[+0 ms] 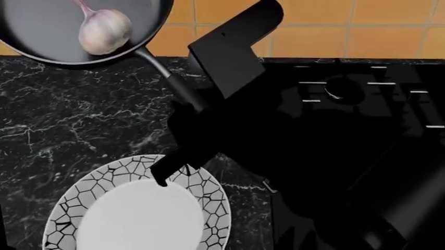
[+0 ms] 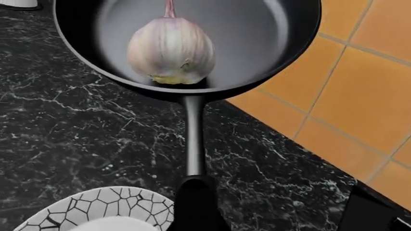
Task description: Pick up the pan and dump the vegetables in it onto the plate. Then return the pan to the stove.
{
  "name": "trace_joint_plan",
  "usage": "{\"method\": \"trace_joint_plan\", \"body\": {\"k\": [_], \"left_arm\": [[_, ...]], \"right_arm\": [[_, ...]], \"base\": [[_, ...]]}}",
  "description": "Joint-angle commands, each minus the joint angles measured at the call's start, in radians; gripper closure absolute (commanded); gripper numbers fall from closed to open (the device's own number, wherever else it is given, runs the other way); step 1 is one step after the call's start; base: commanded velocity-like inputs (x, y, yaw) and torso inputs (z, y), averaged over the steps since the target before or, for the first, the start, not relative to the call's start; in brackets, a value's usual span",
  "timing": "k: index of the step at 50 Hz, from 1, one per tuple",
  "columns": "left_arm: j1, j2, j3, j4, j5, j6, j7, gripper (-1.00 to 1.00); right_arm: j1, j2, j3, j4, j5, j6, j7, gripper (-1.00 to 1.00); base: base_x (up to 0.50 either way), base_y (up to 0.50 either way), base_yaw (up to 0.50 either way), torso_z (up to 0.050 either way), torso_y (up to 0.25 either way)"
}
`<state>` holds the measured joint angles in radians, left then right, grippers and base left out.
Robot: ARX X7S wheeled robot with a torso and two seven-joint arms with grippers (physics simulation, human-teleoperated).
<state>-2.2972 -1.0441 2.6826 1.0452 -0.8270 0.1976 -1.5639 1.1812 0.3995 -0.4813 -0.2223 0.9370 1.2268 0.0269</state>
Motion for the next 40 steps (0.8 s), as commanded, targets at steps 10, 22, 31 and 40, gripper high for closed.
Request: {"method": "trace_joint_plan", "body": {"k": [10, 22, 31, 40], "left_arm": [[0.052, 0.004, -0.048, -0.001, 0.006, -0.013, 0.001, -1.0], [0.056, 0.001, -0.042, -0.001, 0.023, -0.003, 0.002, -1.0], [0.057, -0.003, -0.024, 0.001, 0.042, 0.004, -0.004, -1.0], [0.078, -0.001, -0.049, 0.001, 0.038, -0.006, -0.004, -1.0]], "right_arm": [[-0.065, 0.078, 0.048, -0.093, -0.095, -0.052, 0.089, 1.0], [-0.106, 0.154, -0.006, -0.26, -0.15, -0.022, 0.181, 1.0], [-0.164, 0.219, -0.027, -0.399, -0.164, 0.022, 0.255, 1.0], [-0.127, 0.273, -0.156, -0.524, -0.251, 0.112, 0.348, 1.0]], "base": [[0.0, 0.05, 0.0, 0.001, 0.001], [0.0, 0.0, 0.0, 0.001, 0.002], [0.0, 0.0, 0.0, 0.0, 0.002], [0.0, 0.0, 0.0, 0.001, 0.002]]}}
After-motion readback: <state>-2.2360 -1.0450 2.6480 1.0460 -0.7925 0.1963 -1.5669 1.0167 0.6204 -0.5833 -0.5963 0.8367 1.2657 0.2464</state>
